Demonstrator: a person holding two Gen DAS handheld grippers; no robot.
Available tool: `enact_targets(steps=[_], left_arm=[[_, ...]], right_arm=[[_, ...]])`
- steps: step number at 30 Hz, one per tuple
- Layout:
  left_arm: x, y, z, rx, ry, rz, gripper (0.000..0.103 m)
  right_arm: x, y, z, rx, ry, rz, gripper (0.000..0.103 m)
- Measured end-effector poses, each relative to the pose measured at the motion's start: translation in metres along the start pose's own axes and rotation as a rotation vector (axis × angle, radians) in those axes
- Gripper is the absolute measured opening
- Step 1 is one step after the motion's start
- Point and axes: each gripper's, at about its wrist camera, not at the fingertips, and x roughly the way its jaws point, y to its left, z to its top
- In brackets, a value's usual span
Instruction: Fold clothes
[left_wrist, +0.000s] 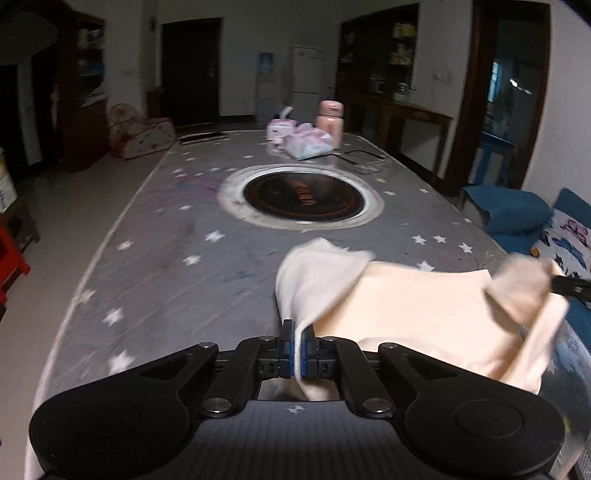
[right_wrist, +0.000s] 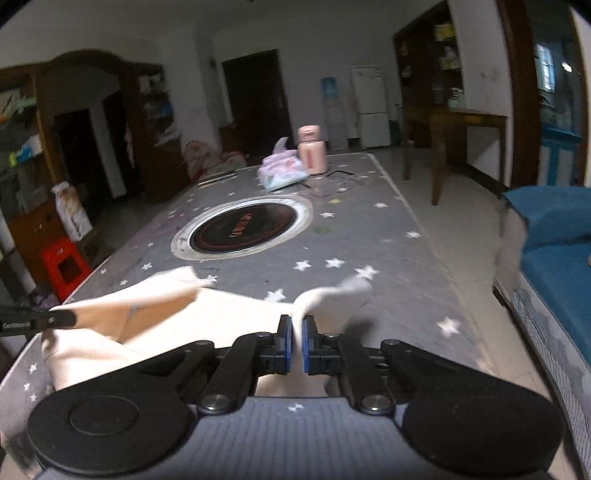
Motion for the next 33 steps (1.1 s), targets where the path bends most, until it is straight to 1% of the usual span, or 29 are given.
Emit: enact_targets(steps=[4, 7, 9, 11, 12, 13, 15, 16, 17, 18, 20, 21, 23, 26, 29, 33], left_arm=[[-0.021, 0.013, -0.02, -0.016, 0.021, 0.026, 0.003], [-0.022, 0.024, -0.033, -0.046, 0.065, 0.051, 0.003], [-0.016, 0.031, -0.043, -0.055, 0.106, 0.074, 0.003], [-0.01, 0.034, -0.05, -0.042, 0.153, 0.076, 0.004], [-0.008, 0.035, -0.053, -0.035, 0.169, 0.081, 0.008], [-0.006, 0.036, -0.053, -0.029, 0.181, 0.086, 0.01], [-0.007, 0.038, -0.052, -0.022, 0.186, 0.084, 0.022], [-0.009, 0.038, -0.05, -0.012, 0.179, 0.087, 0.024], [-0.011, 0.037, -0.048, 0.001, 0.168, 0.093, 0.031], [-0.012, 0.037, -0.046, 0.012, 0.157, 0.095, 0.036], [-0.014, 0.035, -0.04, 0.021, 0.137, 0.091, 0.041], [-0.013, 0.034, -0.036, 0.022, 0.13, 0.084, 0.042], [-0.011, 0.03, -0.029, 0.024, 0.119, 0.067, 0.042], [-0.003, 0.022, -0.019, 0.026, 0.111, 0.031, 0.045], [0.005, 0.005, -0.01, 0.064, 0.094, -0.005, 0.045], [0.026, -0.017, 0.0, 0.106, 0.082, -0.037, 0.045]], right_arm=[[-0.021, -0.015, -0.018, 0.055, 0.02, -0.038, 0.005], [-0.032, -0.025, -0.031, 0.099, 0.046, -0.069, 0.005], [-0.028, -0.034, -0.04, 0.133, 0.09, -0.095, 0.005], [-0.023, -0.042, -0.049, 0.145, 0.14, -0.118, 0.005], [-0.02, -0.045, -0.054, 0.151, 0.165, -0.13, 0.005], [-0.019, -0.048, -0.059, 0.151, 0.183, -0.142, 0.008], [-0.021, -0.051, -0.061, 0.153, 0.19, -0.158, 0.017], [-0.023, -0.053, -0.062, 0.154, 0.192, -0.166, 0.023], [-0.025, -0.055, -0.06, 0.152, 0.185, -0.178, 0.024], [-0.028, -0.057, -0.057, 0.149, 0.177, -0.191, 0.025], [-0.031, -0.059, -0.05, 0.142, 0.157, -0.207, 0.025], [-0.033, -0.06, -0.047, 0.138, 0.146, -0.215, 0.025], [-0.032, -0.061, -0.04, 0.124, 0.134, -0.202, 0.025], [-0.022, -0.054, -0.031, 0.097, 0.132, -0.162, 0.025], [-0.011, -0.041, -0.025, 0.057, 0.136, -0.102, 0.025], [0.007, -0.022, -0.019, 0.016, 0.153, -0.024, 0.025]])
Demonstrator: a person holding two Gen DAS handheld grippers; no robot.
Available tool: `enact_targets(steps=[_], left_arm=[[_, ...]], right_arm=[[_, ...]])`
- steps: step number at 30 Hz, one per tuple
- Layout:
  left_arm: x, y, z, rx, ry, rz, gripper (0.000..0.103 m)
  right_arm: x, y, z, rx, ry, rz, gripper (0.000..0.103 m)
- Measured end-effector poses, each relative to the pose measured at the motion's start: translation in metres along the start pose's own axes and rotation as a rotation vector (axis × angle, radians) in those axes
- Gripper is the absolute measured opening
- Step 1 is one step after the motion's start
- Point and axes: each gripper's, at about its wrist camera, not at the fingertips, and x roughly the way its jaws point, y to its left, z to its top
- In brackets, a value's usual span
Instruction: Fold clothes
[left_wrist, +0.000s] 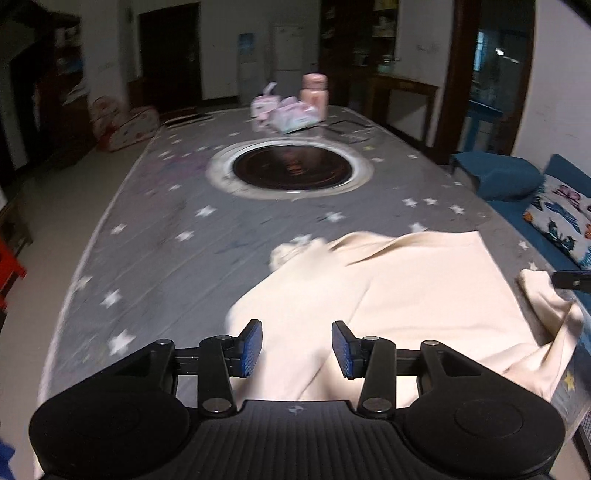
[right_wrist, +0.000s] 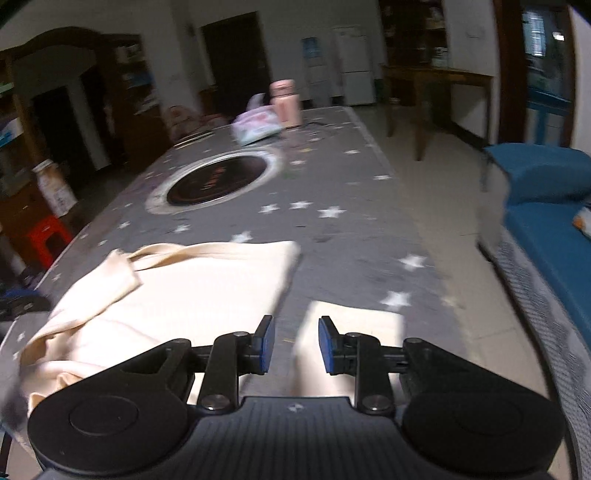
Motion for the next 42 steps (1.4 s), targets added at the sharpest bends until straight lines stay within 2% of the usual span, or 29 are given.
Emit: enact_targets(steps=[4, 7, 13, 16, 17, 18, 19, 21, 23, 27, 30, 34, 36, 40, 42], left_arm=[[0.027, -0.012, 0.012, 0.024, -0.015, 0.02, 0.047], [0.047, -0.019, 0.019, 0.043, -0.014, 0.007, 0.049], [0.07, -0.037, 0.013, 0.09, 0.034, -0.062, 0.05], [0.076, -0.044, 0.008, 0.125, 0.031, -0.036, 0.049], [0.077, -0.045, 0.006, 0.137, 0.02, -0.024, 0.044], [0.077, -0.042, 0.007, 0.131, 0.015, -0.017, 0.033], [0.077, -0.039, 0.008, 0.12, 0.013, -0.013, 0.027], [0.076, -0.03, 0.01, 0.091, 0.008, -0.003, 0.008], [0.073, -0.019, 0.011, 0.054, 0.003, 0.008, 0.004], [0.054, 0.001, 0.01, 0.028, -0.057, 0.121, 0.003], [0.037, 0.027, 0.009, -0.041, -0.093, 0.214, 0.003], [0.026, 0.066, 0.002, -0.134, -0.071, 0.356, 0.003], [0.024, 0.083, -0.002, -0.174, -0.036, 0.376, 0.003], [0.021, 0.089, -0.002, -0.199, -0.019, 0.323, 0.008], [0.02, 0.079, 0.003, -0.179, -0.031, 0.292, 0.017]], right_arm=[[0.018, 0.017, 0.005, -0.038, 0.019, 0.045, 0.026], [0.028, 0.025, 0.007, -0.05, 0.028, 0.067, 0.026], [0.04, 0.035, 0.009, -0.065, 0.04, 0.093, 0.031], [0.043, 0.038, 0.009, -0.07, 0.046, 0.101, 0.032], [0.043, 0.038, 0.009, -0.07, 0.047, 0.102, 0.032], [0.044, 0.039, 0.008, -0.071, 0.048, 0.102, 0.032], [0.045, 0.039, 0.008, -0.07, 0.049, 0.102, 0.033], [0.045, 0.039, 0.008, -0.068, 0.049, 0.103, 0.033], [0.046, 0.04, 0.007, -0.07, 0.049, 0.103, 0.033], [0.048, 0.04, 0.007, -0.075, 0.054, 0.101, 0.033], [0.05, 0.04, 0.006, -0.081, 0.061, 0.096, 0.033], [0.052, 0.041, 0.007, -0.094, 0.067, 0.095, 0.033], [0.054, 0.041, 0.008, -0.099, 0.07, 0.093, 0.033], [0.058, 0.04, 0.009, -0.102, 0.08, 0.09, 0.033], [0.062, 0.039, 0.01, -0.097, 0.089, 0.087, 0.033]])
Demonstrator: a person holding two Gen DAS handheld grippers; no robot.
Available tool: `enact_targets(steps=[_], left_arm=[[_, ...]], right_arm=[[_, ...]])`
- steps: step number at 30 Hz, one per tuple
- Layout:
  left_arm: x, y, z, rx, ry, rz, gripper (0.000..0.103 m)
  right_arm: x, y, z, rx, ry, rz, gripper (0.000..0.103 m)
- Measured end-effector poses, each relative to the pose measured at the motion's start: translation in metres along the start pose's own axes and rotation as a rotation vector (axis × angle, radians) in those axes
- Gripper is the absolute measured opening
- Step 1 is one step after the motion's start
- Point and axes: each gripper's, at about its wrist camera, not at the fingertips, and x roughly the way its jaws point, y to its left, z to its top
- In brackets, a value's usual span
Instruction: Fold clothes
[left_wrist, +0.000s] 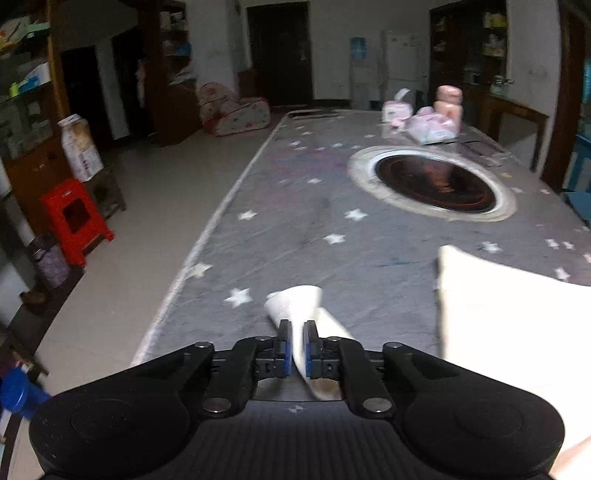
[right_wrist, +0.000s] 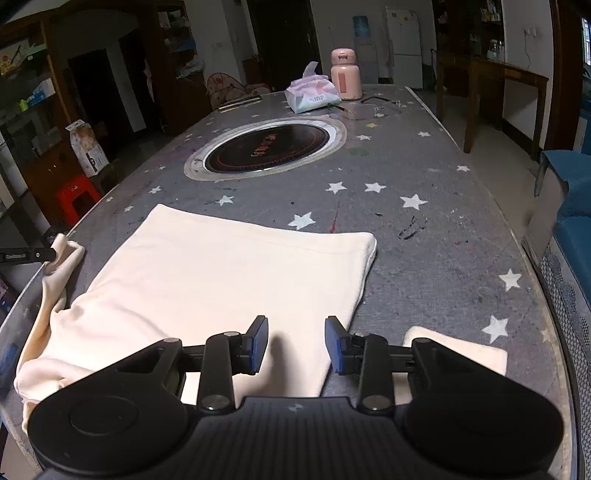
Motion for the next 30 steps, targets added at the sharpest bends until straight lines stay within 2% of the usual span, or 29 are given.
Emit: enact_targets(steps=[1, 2, 3, 8, 15, 19, 21, 23, 25, 30], left_arm=[[-0.001, -0.006, 0.002, 0.01, -0.004, -0.017, 0.021], [-0.001, -0.014, 0.003, 0.022, -0.005, -0.041, 0.031], [0.0, -0.021, 0.005, 0.035, -0.002, -0.067, 0.036], [0.019, -0.059, 0.013, 0.115, 0.022, -0.171, 0.037], [0.051, -0.092, 0.016, 0.193, 0.068, -0.221, 0.036], [0.061, -0.1, 0.016, 0.224, 0.068, -0.232, 0.027], [0.062, -0.101, 0.016, 0.231, 0.06, -0.235, 0.012], [0.065, -0.101, 0.019, 0.227, 0.06, -0.234, 0.008], [0.068, -0.101, 0.021, 0.229, 0.055, -0.22, 0.008], [0.078, -0.098, 0.028, 0.239, 0.044, -0.166, 0.007]], right_arm=[[0.001, -0.001, 0.0, 0.002, 0.004, -0.002, 0.033], [0.004, -0.002, 0.002, 0.0, 0.008, -0.006, 0.033], [0.005, -0.002, 0.003, -0.003, 0.012, -0.009, 0.033], [0.015, -0.009, 0.012, -0.002, 0.025, -0.021, 0.033], [0.03, -0.017, 0.024, -0.02, 0.045, -0.052, 0.03], [0.037, -0.023, 0.032, -0.016, 0.046, -0.077, 0.03], [0.042, -0.025, 0.034, -0.021, 0.063, -0.067, 0.027], [0.046, -0.022, 0.038, -0.047, 0.068, -0.056, 0.013], [0.05, -0.019, 0.044, -0.072, 0.074, -0.044, 0.008], [0.067, -0.008, 0.067, -0.158, 0.067, -0.042, 0.006]])
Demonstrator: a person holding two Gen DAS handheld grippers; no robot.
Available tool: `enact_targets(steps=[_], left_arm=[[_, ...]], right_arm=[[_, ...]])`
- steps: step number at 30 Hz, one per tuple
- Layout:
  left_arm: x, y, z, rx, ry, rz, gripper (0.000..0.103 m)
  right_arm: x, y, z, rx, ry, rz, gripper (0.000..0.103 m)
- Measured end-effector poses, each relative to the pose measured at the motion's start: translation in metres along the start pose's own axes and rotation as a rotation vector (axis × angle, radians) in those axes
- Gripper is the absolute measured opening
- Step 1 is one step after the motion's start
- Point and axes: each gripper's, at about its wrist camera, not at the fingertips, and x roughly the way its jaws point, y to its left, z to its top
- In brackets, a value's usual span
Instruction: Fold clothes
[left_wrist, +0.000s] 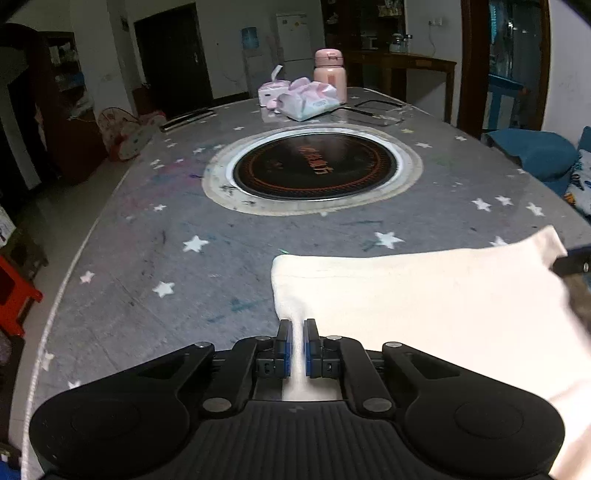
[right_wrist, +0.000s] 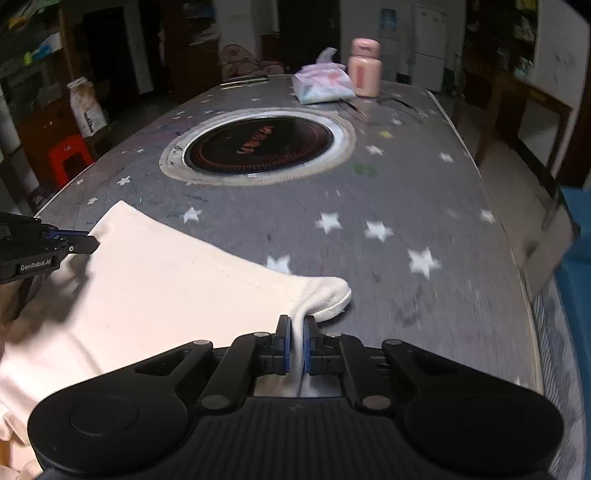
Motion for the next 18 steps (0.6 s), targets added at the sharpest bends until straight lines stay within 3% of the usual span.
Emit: enact_targets(steps=[10, 14, 18], left_arm=[[0.042, 0.027, 0.034, -0.021, 0.012, 0.088, 0.007], [0.046, 0.029, 0.038, -0.009, 0.01, 0.088, 0.011], [0.037, 0.029, 0.035, -0.019, 0.006, 0.075, 0.012]], right_arm=[[0.048, 0.007, 0.073, -0.139, -0.029, -0.01, 0.006], [0.059, 0.011, 0.082, -0.175, -0.022, -0.018, 0.011], [0.035, 0.019, 0.074, -0.199, -0.057, 0.003, 0.013]])
